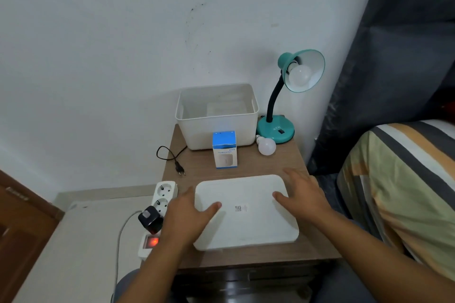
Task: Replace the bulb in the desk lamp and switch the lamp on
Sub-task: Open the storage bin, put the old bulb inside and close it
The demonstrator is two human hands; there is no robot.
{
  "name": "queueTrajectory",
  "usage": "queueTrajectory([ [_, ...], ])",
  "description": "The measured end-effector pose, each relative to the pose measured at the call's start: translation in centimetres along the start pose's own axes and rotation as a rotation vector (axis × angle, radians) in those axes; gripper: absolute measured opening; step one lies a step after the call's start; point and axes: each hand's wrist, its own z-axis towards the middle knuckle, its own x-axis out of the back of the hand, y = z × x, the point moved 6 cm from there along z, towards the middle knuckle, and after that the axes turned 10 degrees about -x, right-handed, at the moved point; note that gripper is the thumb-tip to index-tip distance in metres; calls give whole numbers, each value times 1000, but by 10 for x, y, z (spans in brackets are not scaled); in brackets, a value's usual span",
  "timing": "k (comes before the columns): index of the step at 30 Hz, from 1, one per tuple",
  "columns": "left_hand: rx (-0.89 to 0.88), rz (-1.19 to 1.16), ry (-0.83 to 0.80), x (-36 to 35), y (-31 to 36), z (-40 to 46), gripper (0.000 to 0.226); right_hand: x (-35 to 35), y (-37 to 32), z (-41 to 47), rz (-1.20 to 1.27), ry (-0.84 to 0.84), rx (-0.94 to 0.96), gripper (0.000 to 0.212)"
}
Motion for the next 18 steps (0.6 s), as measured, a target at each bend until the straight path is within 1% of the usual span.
queueTrajectory([
  [3,-3,-52,93,22,10,33,68,12,-11,24,39,-10,-42,73],
  [8,-132,-206,210,55,31,95,49,23,-36,65,147,6,-38,67],
  [10,-156,-215,241,63,35,119,59,25,-45,81,145,46,-10,61],
  [12,-103,-158,229,66,31,142,82,23,-52,98,114,67,5,48],
  [13,-67,-134,219,66,28,153,91,22,-54,105,88,75,5,48],
  [14,-51,-115,215,66,26,162,96,18,-54,111,61,84,6,55],
  [16,-45,-96,217,67,23,179,98,13,-53,123,22,108,19,69],
  [18,-43,-102,228,66,21,189,96,9,-51,130,29,128,24,68],
])
